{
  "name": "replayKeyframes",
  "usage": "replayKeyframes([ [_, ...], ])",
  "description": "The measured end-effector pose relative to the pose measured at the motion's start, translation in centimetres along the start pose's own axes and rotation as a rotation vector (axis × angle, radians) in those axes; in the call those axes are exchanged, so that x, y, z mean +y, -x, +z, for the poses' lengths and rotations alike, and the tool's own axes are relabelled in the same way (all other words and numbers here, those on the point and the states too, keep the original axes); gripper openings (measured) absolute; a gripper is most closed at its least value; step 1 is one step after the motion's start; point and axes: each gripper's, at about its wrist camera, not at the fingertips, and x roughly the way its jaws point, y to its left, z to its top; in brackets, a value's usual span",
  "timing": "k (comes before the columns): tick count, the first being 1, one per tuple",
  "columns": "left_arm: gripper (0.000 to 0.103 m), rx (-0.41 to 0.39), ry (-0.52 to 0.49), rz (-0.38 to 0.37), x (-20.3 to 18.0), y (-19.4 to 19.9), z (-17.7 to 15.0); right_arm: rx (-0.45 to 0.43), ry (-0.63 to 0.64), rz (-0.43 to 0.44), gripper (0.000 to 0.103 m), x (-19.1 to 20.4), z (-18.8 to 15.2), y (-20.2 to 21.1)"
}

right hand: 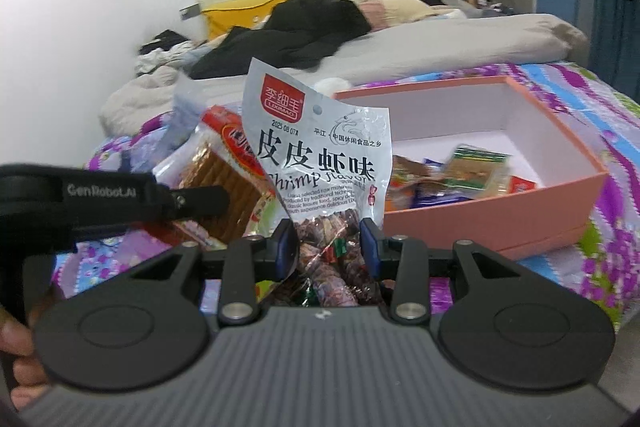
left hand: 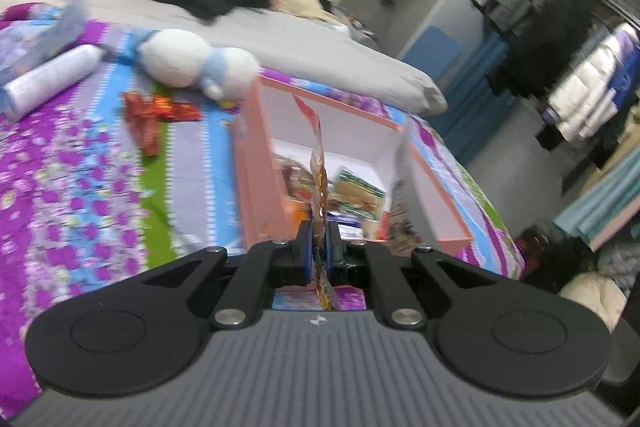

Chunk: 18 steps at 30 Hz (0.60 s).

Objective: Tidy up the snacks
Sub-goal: 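Carry the spicy-strip pack in the left tool and shrimp bag in the right tool over the pink box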

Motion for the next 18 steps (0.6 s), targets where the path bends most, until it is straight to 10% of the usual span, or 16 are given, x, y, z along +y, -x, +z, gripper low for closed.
replayKeyframes([
  [18, 0.007, 0.015, -0.007, -0.051, -2.4, -12.2, 6.1, -0.027, -0.012, -0.085, 0.040, -8.0, 4.8, -6.3],
])
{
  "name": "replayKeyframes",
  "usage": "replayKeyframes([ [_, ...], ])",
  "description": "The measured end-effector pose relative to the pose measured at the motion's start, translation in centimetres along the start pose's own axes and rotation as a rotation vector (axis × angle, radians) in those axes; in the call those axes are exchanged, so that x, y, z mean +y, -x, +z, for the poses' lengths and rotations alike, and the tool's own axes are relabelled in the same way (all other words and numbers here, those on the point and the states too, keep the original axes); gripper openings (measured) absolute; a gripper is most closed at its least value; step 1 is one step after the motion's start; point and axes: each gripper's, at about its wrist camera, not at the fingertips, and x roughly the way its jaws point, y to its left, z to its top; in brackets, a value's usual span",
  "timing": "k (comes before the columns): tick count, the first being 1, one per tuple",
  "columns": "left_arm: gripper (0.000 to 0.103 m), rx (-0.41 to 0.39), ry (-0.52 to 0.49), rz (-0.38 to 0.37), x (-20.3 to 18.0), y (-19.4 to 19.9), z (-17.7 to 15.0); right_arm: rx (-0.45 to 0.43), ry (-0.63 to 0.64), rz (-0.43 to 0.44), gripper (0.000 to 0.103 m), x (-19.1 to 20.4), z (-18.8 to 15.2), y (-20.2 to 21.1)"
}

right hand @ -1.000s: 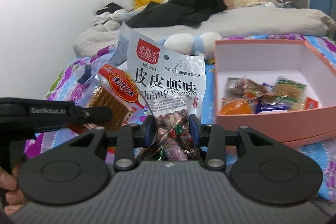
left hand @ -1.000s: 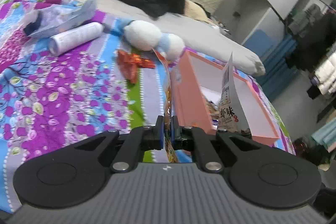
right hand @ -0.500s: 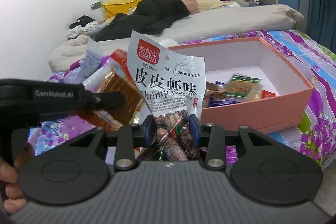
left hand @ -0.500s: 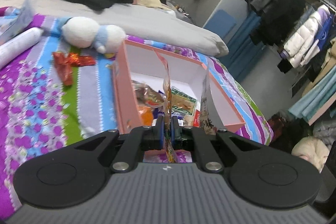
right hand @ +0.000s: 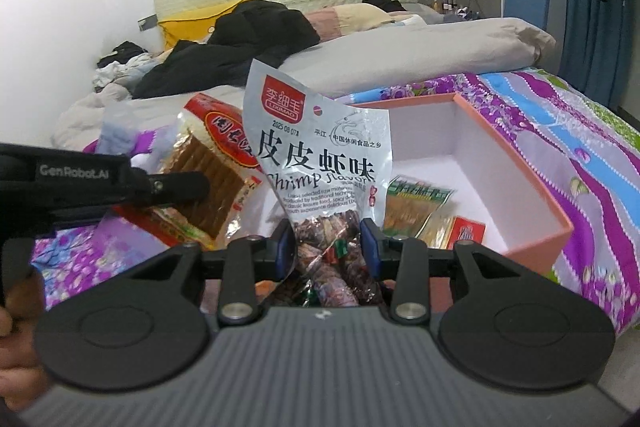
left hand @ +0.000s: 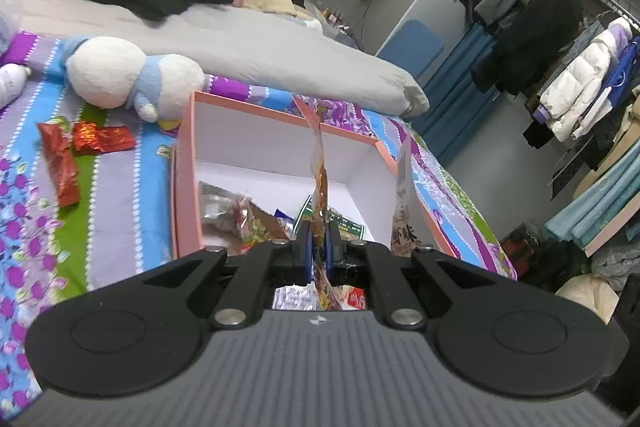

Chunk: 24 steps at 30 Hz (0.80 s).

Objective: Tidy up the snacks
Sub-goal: 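Carry the spicy-strip pack in the left tool and shrimp bag in the right tool over the pink box, then open both tools to drop the spicy-strip pack and shrimp bag into the pink box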

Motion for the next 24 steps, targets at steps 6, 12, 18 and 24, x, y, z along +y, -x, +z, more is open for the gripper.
replayKeyframes([
  [6, 0.007, 0.046, -0.022, 0.016, -0.1, -5.4, 2.2, 0.028, -0.002, -0.009, 0.040, -1.7, 1.2, -3.6],
  [12, 0.007, 0.108, -0.039, 0.054, 0.5, -10.5, 3.2, 0.078, -0.016, -0.040, 0.041, -4.0, 1.3, -7.0],
  [18, 0.007, 0.152, -0.035, 0.083, 1.4, -13.7, 3.7, 0.125, -0.042, -0.077, 0.041, -6.3, 1.2, -10.2],
  [24, 0.045, 0.157, -0.037, 0.104, 1.8, -14.5, 4.1, 0.151, -0.071, -0.060, 0.058, -7.2, 0.8, -11.3],
])
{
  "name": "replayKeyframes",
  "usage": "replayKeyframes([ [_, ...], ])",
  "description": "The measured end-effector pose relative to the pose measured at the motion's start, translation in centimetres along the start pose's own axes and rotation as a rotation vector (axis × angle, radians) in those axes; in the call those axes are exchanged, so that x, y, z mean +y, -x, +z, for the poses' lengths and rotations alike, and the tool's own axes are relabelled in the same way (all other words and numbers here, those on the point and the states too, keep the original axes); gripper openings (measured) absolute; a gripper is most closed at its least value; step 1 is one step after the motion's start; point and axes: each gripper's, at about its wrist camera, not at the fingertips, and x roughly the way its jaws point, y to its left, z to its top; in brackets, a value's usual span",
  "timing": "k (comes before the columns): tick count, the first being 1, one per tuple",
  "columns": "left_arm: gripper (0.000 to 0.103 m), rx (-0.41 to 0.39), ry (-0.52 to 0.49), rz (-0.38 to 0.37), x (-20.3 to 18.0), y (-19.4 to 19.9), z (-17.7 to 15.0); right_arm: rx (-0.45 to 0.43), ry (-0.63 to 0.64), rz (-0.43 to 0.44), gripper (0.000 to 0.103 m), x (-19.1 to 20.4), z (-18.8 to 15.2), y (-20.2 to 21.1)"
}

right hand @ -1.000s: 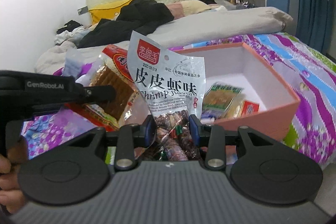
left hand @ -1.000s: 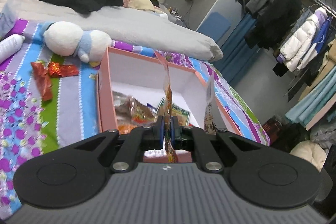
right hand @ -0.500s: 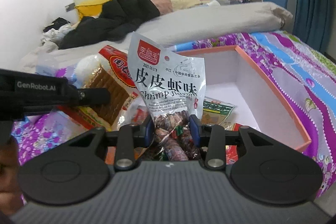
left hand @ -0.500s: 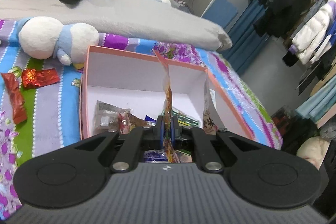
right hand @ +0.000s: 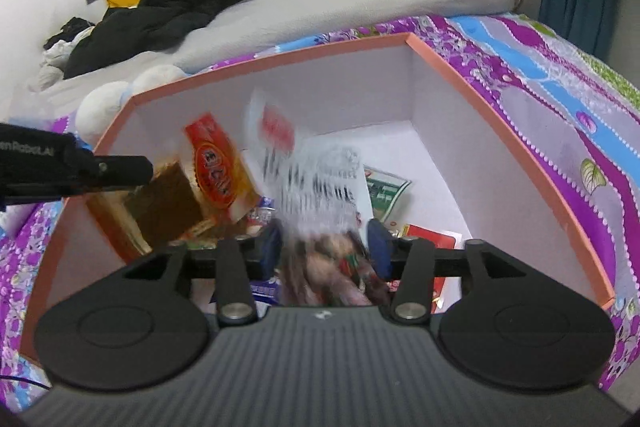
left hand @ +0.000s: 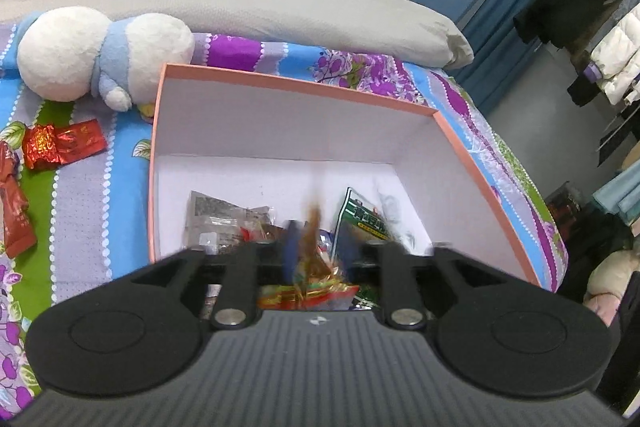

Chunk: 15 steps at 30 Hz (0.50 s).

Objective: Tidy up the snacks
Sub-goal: 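Open both tools to drop the spicy-strip pack and shrimp bag into the pink box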

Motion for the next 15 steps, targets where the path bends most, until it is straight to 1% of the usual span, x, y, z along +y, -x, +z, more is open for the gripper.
replayKeyframes([
  [1, 0.061, -0.017, -0.005, 0.007, -0.1, 0.3, 0.0, -0.002, -0.009, 0.018, 0.060, -0.1, 0.0, 0.2],
  [2, 0.064, -0.032, -0.016, 0.012, -0.3, 0.8, 0.0, -0.006, -0.017, 0.022, 0.063, -0.1, 0.0, 0.3],
  [4, 0.064, -0.044, -0.033, 0.025, -0.5, 1.6, 0.0, -0.013, -0.022, 0.018, 0.063, 0.0, 0.0, 0.8],
  [8, 0.064, -0.068, -0.041, 0.025, -0.8, 3.8, -0.4, -0.034, -0.019, 0.029, 0.063, 0.5, 0.0, 2.1],
  [15, 0.064, -0.122, -0.059, 0.021, -1.4, 9.3, -2.3, -0.080, 0.000, 0.058, 0.063, 2.5, -0.9, 6.0],
])
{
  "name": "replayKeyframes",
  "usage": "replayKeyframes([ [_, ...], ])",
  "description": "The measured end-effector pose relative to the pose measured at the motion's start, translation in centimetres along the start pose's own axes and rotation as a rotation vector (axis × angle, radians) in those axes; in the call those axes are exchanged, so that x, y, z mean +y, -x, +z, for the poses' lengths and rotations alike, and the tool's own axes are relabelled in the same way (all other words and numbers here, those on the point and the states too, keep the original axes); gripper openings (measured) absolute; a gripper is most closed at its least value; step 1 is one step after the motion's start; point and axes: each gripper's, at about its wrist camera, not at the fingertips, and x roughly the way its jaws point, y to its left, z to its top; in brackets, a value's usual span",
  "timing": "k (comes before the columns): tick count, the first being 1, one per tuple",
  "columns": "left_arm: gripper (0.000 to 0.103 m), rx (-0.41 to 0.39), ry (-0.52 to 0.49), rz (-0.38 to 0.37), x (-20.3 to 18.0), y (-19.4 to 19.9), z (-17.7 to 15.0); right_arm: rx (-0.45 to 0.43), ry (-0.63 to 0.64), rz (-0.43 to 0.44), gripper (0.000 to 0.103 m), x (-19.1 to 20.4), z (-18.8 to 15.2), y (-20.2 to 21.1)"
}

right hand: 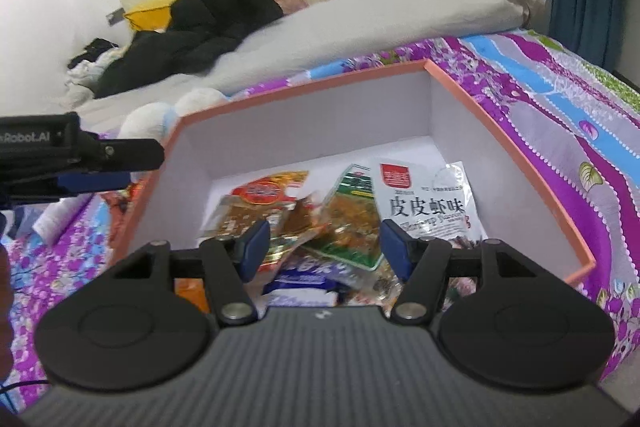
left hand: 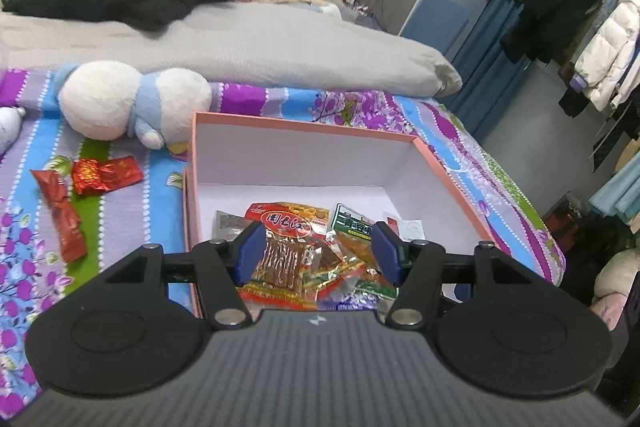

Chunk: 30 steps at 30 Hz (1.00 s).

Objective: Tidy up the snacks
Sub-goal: 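Open both tools to drop the spicy-strip pack and shrimp bag into the pink box, then withdraw both open tools from the pink box toward the red candies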

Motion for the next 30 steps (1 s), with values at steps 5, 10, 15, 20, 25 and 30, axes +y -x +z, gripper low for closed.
replayKeyframes([
  [5, 0.064, -0.040, -0.010, -0.010, 0.3, 4.4, -1.6, -0.012, 0.025, -0.002, 0.063, 1.7, -1.3, 2.6],
  [10, 0.064, -0.072, -0.025, -0.007, 0.9, 8.8, -3.1, -0.037, 0.022, 0.015, 0.063, 3.4, -2.6, 5.3],
  [15, 0.064, -0.108, -0.057, 0.012, 1.8, 13.1, -4.6, -0.081, 0.001, 0.046, 0.063, 5.3, -3.9, 8.0],
  [20, 0.064, -0.117, -0.056, 0.067, 3.8, 16.7, -5.9, -0.079, -0.002, 0.075, 0.063, 6.8, -5.3, 9.8],
  [25, 0.064, -0.101, -0.039, 0.112, 5.8, 19.3, -8.1, -0.069, 0.030, 0.104, 0.063, 8.8, -6.5, 11.0],
  [30, 0.064, -0.085, 0.004, 0.137, 7.6, 21.3, -10.5, -0.055, 0.047, 0.129, 0.063, 10.7, -7.4, 11.8],
])
